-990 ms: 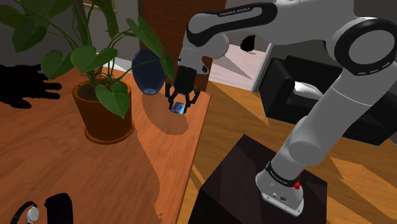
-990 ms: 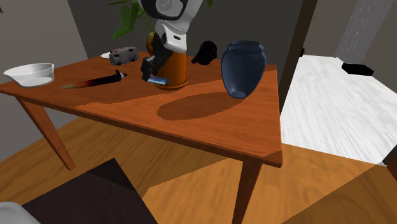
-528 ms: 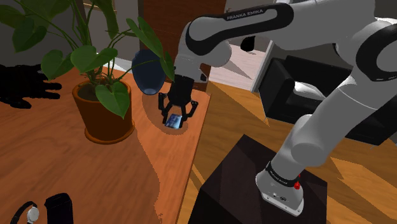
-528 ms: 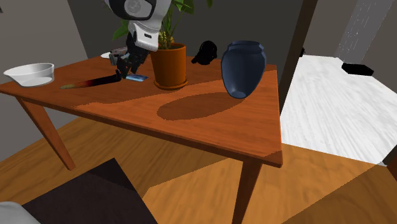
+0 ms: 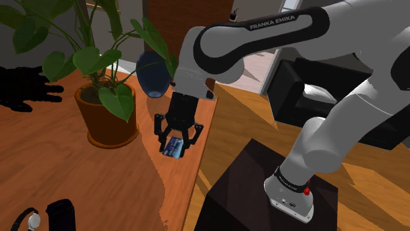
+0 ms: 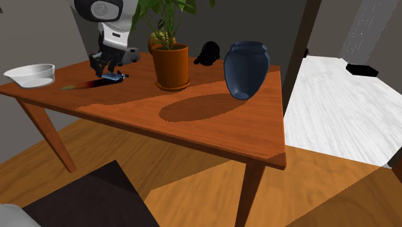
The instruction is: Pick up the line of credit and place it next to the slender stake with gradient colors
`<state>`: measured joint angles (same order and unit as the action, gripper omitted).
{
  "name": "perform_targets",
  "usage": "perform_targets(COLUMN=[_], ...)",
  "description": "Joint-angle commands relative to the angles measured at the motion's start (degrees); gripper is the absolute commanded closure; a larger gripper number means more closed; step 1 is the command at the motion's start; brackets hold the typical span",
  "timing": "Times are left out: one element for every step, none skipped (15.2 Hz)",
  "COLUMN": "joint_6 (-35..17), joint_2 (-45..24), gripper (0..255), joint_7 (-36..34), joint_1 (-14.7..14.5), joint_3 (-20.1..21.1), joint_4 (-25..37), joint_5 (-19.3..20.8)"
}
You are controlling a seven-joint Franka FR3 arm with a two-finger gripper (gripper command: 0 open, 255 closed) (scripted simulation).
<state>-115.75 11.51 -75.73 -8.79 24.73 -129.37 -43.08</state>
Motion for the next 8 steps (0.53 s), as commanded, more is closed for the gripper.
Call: perform_targets(joint_6=[-2.24, -3.17, -4.12, -5.10, -6.09, -7.10, -8.14, -9.19], joint_2=[-0.43, -0.55, -0.73, -0.99, -1.32, -1.72, -2.21, -2.77], gripper=[255, 255, 255, 255, 255, 255, 255, 255], joint_7=[-2.25, -3.39, -4.55, -5.73, -6.95, -8.19, -9.48, -10.80], joint_1=[-1.43, -2.11, -2.79, -3.45, -4.10, -4.73, -5.35, -5.96], joint_3=[2.03, 2.99, 3.96, 4.94, 5.93, 6.93, 7.95, 8.96], joint_4=[0.01, 0.08, 0.21, 0.40, 0.66, 0.98, 1.36, 1.81], joint_5=[-0.88, -1.24, -1.55, -1.79, -1.98, -2.08, -2.11, -2.05])
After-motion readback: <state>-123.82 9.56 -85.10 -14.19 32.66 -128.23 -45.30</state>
